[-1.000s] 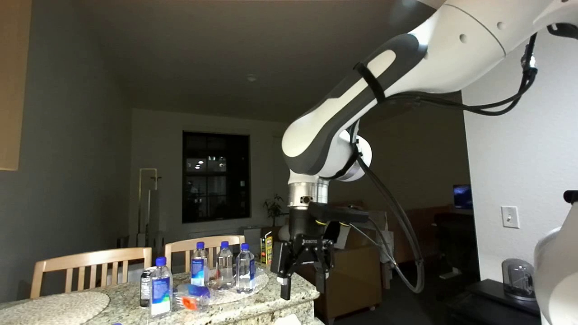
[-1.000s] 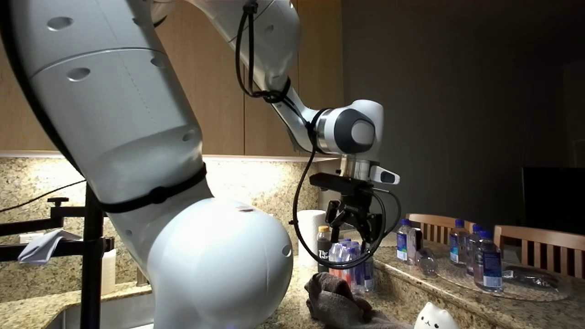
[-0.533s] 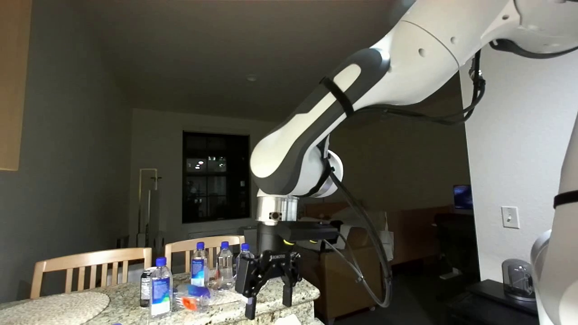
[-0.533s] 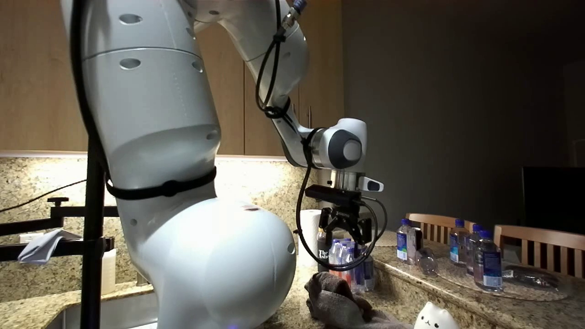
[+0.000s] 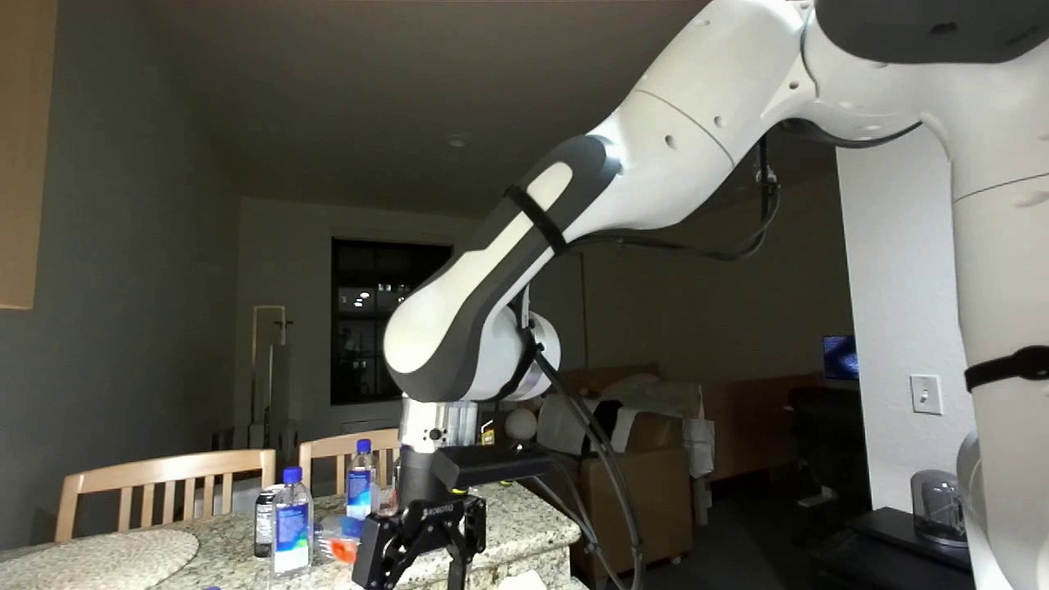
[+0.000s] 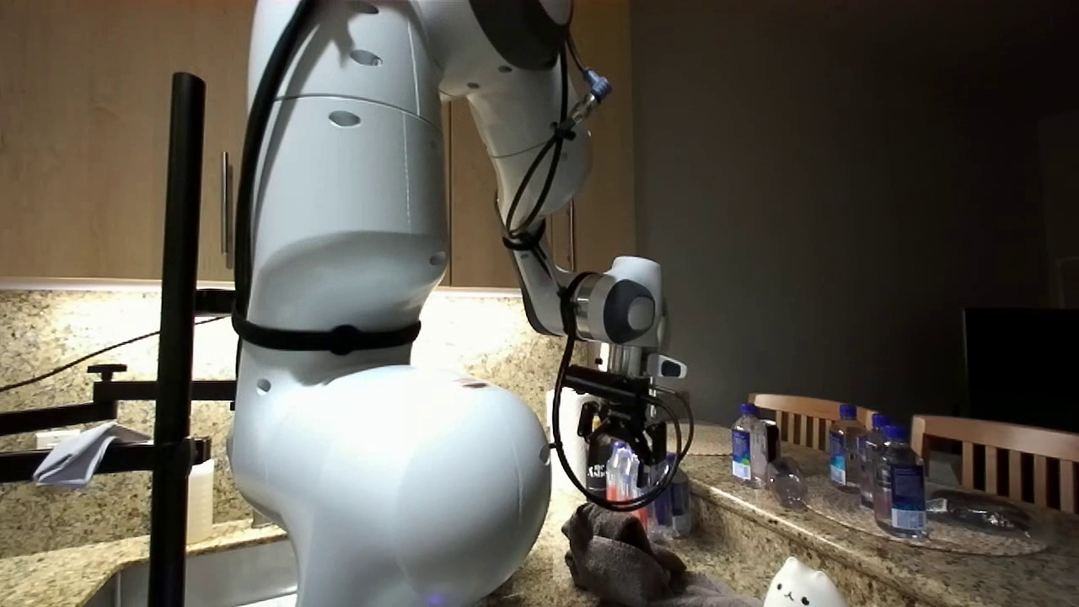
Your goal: Move the grey towel to the right.
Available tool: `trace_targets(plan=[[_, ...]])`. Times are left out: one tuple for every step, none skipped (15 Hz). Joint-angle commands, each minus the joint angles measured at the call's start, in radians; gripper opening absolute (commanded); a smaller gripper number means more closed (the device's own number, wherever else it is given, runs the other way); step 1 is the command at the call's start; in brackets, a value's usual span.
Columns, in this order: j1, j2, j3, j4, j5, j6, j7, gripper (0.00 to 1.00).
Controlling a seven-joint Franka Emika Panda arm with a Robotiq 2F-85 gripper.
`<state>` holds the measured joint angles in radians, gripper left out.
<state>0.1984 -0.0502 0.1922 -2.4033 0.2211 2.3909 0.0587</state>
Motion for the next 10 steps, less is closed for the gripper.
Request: trace_targets(plan=[[0.025,0.083,0.027,0.049,-0.002,0.042,0.001,1.00],[0.034,0.099,0.035,0.056,-0.006,0.053,0.006,1.00],[0.041,0.114,0.042,0.062,-0.013,0.068,0.017,1.00],[0.050,0.127,0.049,0.065,-0.031,0.088,0.040,1.00],[0.059,0.142,0.056,0.070,-0.037,0.105,0.043,1.00],[0.067,0.156,0.061,0.074,-0.050,0.123,0.054,1.00],[0.077,0.170,0.066,0.077,-0.063,0.144,0.063,1.00],[0.087,0.181,0.070,0.075,-0.081,0.169,0.076,1.00],[0.098,0.191,0.072,0.068,-0.108,0.204,0.094,1.00],[0.111,0.204,0.070,0.062,-0.147,0.241,0.122,1.00]])
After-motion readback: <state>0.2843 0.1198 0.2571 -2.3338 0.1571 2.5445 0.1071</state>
